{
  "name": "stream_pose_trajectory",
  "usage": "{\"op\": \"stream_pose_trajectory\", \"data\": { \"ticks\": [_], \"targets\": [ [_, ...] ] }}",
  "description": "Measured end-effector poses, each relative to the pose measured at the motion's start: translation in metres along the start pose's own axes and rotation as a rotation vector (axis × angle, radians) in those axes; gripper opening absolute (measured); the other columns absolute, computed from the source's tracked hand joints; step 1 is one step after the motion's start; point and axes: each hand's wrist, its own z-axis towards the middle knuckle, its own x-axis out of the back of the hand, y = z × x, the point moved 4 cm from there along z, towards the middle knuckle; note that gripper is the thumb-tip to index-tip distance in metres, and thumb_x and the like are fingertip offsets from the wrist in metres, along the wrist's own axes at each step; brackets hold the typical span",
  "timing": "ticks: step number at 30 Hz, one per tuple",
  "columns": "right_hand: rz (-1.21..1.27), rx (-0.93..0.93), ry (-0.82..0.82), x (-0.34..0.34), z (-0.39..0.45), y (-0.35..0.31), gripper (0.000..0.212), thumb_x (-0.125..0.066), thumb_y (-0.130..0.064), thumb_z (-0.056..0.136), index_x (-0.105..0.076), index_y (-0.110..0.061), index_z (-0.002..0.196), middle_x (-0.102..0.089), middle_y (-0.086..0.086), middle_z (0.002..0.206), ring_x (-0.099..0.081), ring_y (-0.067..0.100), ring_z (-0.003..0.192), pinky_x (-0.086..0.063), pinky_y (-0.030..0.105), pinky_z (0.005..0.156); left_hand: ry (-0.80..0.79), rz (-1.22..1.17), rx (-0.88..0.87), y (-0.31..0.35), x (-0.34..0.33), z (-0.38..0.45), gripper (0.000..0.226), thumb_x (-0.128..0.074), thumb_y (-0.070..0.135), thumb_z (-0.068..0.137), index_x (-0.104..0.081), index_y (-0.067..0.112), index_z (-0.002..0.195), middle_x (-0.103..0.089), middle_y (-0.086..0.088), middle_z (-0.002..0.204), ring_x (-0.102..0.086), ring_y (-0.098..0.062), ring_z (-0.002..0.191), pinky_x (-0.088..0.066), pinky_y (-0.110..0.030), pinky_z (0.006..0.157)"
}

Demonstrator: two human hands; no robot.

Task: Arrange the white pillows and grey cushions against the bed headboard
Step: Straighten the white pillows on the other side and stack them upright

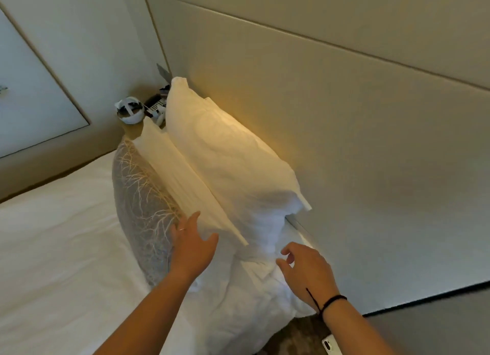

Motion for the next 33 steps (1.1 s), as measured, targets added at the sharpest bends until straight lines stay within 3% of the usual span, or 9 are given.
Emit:
{"op": "stream_pose_trajectory", "data": {
  "ticks": [2,5,9,13,17,22,27,33],
  "targets": [
    [0.066,-0.057,0.046,0.013,-0.021,0.022,0.026,-0.054,-0.050,0.092,-0.057,-0.035,0.113,-0.058,-0.018,0.101,-0.055,0.002,0.086,-0.046,0.020,0.078,-0.054,0.002,-0.135,0.033,-0.020,-0.023,0.062,-0.067,0.037,0.087,-0.042,0.024,0.143,-0.037,-0.003,0.153,-0.027,-0.025,0.143,-0.030,-0.044,0.114],
    [0.143,-0.175,0.133,0.036,-0.053,0.055,0.031,-0.057,-0.048,0.091,-0.057,-0.032,0.117,-0.060,-0.012,0.114,-0.057,0.005,0.097,-0.048,0.024,0.087,-0.171,0.057,-0.353,0.087,-0.055,-0.059,0.040,-0.063,0.041,0.089,-0.055,0.033,0.127,-0.054,0.008,0.135,-0.046,-0.016,0.127,-0.038,-0.029,0.103],
    [0.176,-0.352,0.272,0.063,-0.105,0.099,0.036,-0.057,-0.047,0.092,-0.054,-0.032,0.125,-0.054,-0.012,0.129,-0.057,0.008,0.107,-0.046,0.024,0.091,-0.406,0.164,-0.584,0.148,-0.107,-0.099,0.026,-0.050,0.053,0.092,-0.056,0.047,0.117,-0.057,0.025,0.119,-0.053,-0.001,0.110,-0.036,-0.017,0.089],
    [0.191,-0.588,0.421,0.082,-0.173,0.133,0.035,-0.055,-0.045,0.092,-0.053,-0.034,0.125,-0.058,-0.010,0.124,-0.059,0.009,0.100,-0.048,0.025,0.084,-0.600,0.159,-0.822,0.199,-0.153,-0.138,0.018,-0.053,0.049,0.092,-0.061,0.044,0.108,-0.060,0.028,0.101,-0.056,0.004,0.091,-0.034,-0.005,0.070],
    [0.199,-0.830,0.604,0.075,-0.265,0.147,0.032,-0.056,-0.050,0.090,-0.056,-0.035,0.119,-0.058,-0.016,0.110,-0.053,0.003,0.089,-0.046,0.022,0.078,-0.861,0.130,-1.049,0.224,-0.197,-0.204,0.012,-0.055,0.043,0.094,-0.064,0.041,0.102,-0.064,0.025,0.092,-0.061,0.001,0.088,-0.045,-0.012,0.071],
    [0.267,-1.145,0.754,0.027,-0.393,0.136,0.029,-0.054,-0.051,0.091,-0.059,-0.037,0.116,-0.058,-0.019,0.112,-0.054,0.004,0.101,-0.042,0.020,0.085,-1.138,0.156,-1.317,0.219,-0.221,-0.317,0.016,-0.051,0.048,0.093,-0.064,0.042,0.100,-0.062,0.029,0.084,-0.058,0.008,0.081,-0.045,-0.013,0.065],
    [0.316,-1.437,0.903,-0.030,-0.524,0.092,0.034,-0.054,-0.052,0.091,-0.059,-0.034,0.119,-0.058,-0.017,0.116,-0.049,0.001,0.097,-0.041,0.019,0.085,-1.375,0.197,-1.518,0.194,-0.217,-0.444,0.021,-0.049,0.047,0.093,-0.066,0.038,0.100,-0.064,0.025,0.087,-0.059,0.006,0.080,-0.055,-0.026,0.071],
    [0.351,-1.660,1.115,-0.094,-0.649,0.018,0.034,-0.055,-0.051,0.091,-0.060,-0.031,0.118,-0.061,-0.014,0.116,-0.055,0.005,0.099,-0.046,0.023,0.083,-1.566,0.247,-1.725,0.128,-0.178,-0.585,0.021,-0.050,0.048,0.092,-0.066,0.036,0.099,-0.062,0.026,0.085,-0.056,0.007,0.079,-0.053,-0.026,0.070]
  ]
}}
